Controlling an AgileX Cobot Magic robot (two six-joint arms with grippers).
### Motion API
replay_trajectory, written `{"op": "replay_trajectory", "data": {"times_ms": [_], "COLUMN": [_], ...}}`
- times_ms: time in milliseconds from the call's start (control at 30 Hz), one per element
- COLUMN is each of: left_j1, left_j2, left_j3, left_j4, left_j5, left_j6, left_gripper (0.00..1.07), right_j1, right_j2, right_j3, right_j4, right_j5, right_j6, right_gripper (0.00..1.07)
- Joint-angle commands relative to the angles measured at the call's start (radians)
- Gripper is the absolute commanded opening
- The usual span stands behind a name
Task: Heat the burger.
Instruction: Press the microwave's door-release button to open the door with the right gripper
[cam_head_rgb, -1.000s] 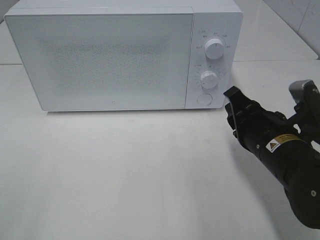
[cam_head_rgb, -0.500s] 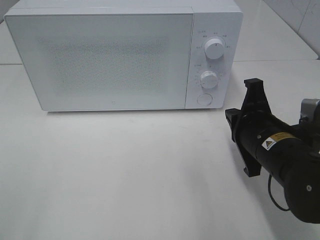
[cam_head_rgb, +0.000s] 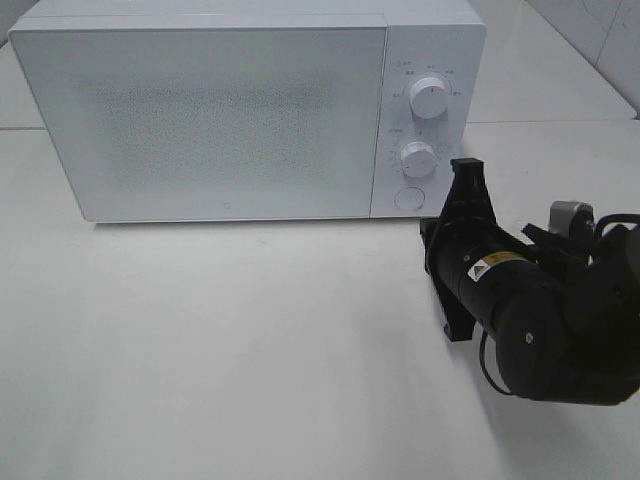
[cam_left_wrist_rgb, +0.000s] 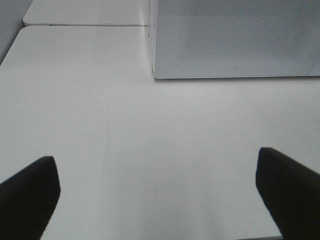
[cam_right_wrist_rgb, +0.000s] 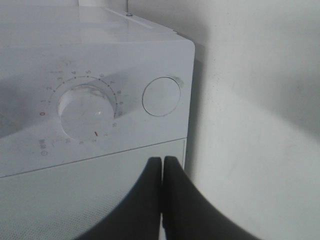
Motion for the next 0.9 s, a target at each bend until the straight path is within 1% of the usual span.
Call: {"op": "replay_trajectory", "data": {"times_ms": [33, 100, 133, 167, 200, 267, 333, 467, 900], "left_j1": [0.004, 0.004, 0.004, 0.004, 0.004, 0.004, 0.004, 0.004, 0.004], "left_j2": [-0.017, -0.017, -0.017, -0.017, -0.017, -0.017, -0.017, -0.017, -0.017], "left_j3": [0.005, 0.005, 0.005, 0.005, 0.005, 0.005, 0.005, 0.005, 0.005], "left_j4": [-0.003, -0.003, -0.003, -0.003, -0.003, -0.003, -0.003, -0.003, -0.003], "left_j5": [-0.004, -0.004, -0.004, -0.004, -0.004, -0.004, -0.004, -0.004, -0.004], "left_j6": [0.0, 0.0, 0.0, 0.0, 0.0, 0.0, 0.0, 0.0, 0.0], "left_gripper": [1.0, 1.0, 1.0, 1.0, 1.0, 1.0, 1.0, 1.0, 1.0], "right_j1": [-0.023, -0.054, -0.054, -0.073, -0.073, -0.091, -0.097, -0.128, -0.167], "right_j2": [0.02, 0.043, 0.043, 0.057, 0.057, 0.081, 0.087, 0.117, 0.196], "right_j3": [-0.035, -0.08, -0.08, -0.106, -0.106, -0.145, -0.159, -0.216, -0.314], "right_j4": [-0.011, -0.016, -0.016, -0.038, -0.038, -0.067, -0.067, -0.075, -0.085], "right_j5": [0.008, 0.029, 0.029, 0.041, 0.041, 0.054, 0.062, 0.133, 0.156], "right_j6": [0.001, -0.005, -0.005, -0.007, -0.007, -0.007, -0.01, -0.036, -0.043], "right_gripper": [0.0, 0.0, 0.0, 0.0, 0.0, 0.0, 0.0, 0.0, 0.0]}}
